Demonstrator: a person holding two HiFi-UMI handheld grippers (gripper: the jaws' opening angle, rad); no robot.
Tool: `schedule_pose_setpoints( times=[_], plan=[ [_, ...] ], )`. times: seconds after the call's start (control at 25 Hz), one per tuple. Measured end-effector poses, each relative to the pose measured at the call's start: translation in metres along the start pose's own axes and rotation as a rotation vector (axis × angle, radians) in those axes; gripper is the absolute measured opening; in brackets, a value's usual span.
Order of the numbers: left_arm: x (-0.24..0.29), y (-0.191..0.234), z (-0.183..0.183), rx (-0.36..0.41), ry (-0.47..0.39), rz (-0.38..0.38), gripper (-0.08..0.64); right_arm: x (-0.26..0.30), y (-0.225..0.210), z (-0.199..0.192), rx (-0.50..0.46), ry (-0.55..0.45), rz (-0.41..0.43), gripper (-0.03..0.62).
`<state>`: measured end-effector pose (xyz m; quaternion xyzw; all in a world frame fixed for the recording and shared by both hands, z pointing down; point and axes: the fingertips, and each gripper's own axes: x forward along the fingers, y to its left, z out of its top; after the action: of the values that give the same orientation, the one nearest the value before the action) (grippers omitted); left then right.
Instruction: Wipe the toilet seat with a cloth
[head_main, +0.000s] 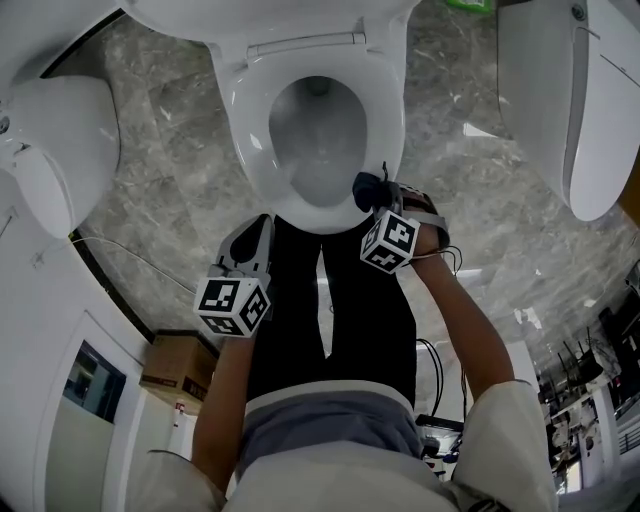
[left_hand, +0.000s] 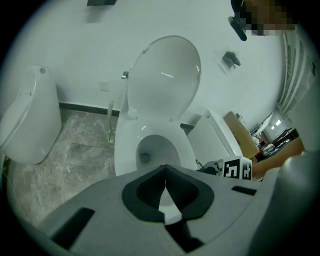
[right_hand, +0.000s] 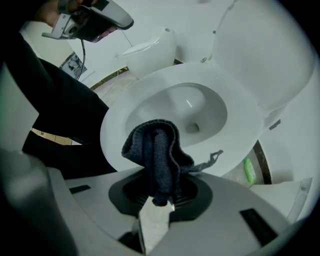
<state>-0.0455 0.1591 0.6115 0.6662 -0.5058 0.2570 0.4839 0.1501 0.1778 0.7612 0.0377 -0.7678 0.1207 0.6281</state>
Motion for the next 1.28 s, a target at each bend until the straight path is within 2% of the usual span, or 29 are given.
schedule_pose_setpoints(
  times=[0.36, 0.8, 1.28],
  plan=[
    [-0.003, -0.014, -0.003, 0.0, 0.015, -0.019, 0.009, -0.007, -0.046, 0.001, -0.003, 0.016, -0.037, 0.074],
    [-0.006, -0.033, -0.024, -0.053, 0.037, -0.054, 0.009, -0.011, -0.11, 0.015, 0.0, 0.022, -0.115, 0.074],
    [-0.017, -0.009, -0.034, -0.099, 0.029, -0.031, 0.009, -0.009, -0.159, 0.046, 0.044, 0.021, -0.168, 0.075]
  ],
)
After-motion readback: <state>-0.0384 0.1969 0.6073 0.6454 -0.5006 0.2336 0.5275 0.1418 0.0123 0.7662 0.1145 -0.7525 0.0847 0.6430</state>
